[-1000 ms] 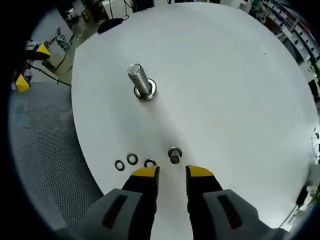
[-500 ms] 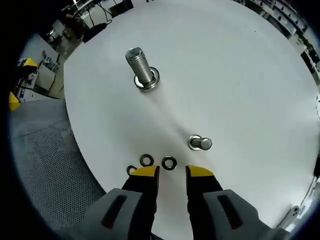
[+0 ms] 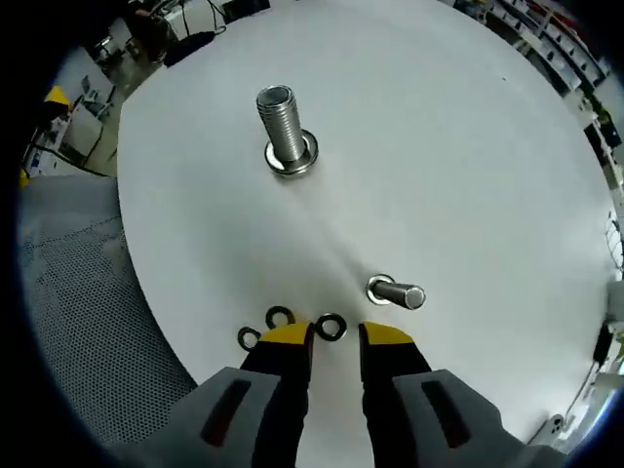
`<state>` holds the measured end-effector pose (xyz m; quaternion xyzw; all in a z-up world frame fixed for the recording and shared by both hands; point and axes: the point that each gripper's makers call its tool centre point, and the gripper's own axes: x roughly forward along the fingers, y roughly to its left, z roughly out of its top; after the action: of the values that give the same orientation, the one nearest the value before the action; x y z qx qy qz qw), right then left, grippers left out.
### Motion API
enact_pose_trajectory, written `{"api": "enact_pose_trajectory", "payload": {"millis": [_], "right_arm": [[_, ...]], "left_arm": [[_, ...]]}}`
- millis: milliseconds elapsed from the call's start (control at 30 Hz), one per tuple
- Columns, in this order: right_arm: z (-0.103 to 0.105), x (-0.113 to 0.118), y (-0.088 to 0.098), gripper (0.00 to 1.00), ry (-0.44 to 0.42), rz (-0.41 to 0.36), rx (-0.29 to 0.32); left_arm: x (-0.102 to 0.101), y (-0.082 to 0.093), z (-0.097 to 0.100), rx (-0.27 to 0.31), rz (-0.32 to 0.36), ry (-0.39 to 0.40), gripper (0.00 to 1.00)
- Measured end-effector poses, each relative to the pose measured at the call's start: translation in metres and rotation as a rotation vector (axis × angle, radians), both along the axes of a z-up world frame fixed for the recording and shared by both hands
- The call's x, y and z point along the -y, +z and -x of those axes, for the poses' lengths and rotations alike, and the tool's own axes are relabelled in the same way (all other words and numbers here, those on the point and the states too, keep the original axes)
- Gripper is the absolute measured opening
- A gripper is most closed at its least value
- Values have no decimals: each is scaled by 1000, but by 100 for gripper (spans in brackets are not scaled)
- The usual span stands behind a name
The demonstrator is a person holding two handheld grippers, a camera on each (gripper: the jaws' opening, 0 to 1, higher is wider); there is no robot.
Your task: Place the washer onto the threaded stud by aligning its center hole with the stud, sliding it down to the base, and recovering from edge contact or off-axis alignment until the washer reaches the visible bottom stop.
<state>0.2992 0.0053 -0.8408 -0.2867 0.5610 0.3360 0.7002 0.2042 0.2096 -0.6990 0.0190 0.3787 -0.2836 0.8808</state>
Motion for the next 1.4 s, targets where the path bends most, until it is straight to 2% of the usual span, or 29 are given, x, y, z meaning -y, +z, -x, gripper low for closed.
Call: {"api": "enact_pose_trajectory", "payload": {"millis": [67, 233, 300, 333, 433, 533, 767, 933, 1233, 1400], "right_arm": [[-2, 3, -1, 21, -14, -11, -8], [-1, 10, 0, 21, 19, -13, -21], [1, 9, 0, 24, 52, -25, -36], [4, 7, 0, 26, 98, -26, -41], [4, 9, -1, 26, 176, 5, -18], [3, 8, -1, 26, 114, 8, -30], [4, 7, -1, 25, 133, 50, -45], [2, 6, 1, 25, 66, 11, -26], [-2, 3, -1, 23, 80, 26, -26], [-4, 1, -2, 17, 73, 42, -21]], "left_arm": [[0, 0, 0, 0, 0, 2, 37], [0, 0, 0, -2, -6, 0, 37], [0, 0, 0, -1, -4, 1, 37], [0, 0, 0, -2, -3, 2, 37], [-1, 0, 0, -2, -4, 2, 37], [-1, -1, 0, -4, -3, 3, 36], [-2, 0, 0, -1, -3, 11, 36], [-2, 0, -1, -1, -1, 12, 36], [-2, -1, 0, -5, -9, 4, 36], [-2, -2, 0, -8, -9, 6, 36]]}}
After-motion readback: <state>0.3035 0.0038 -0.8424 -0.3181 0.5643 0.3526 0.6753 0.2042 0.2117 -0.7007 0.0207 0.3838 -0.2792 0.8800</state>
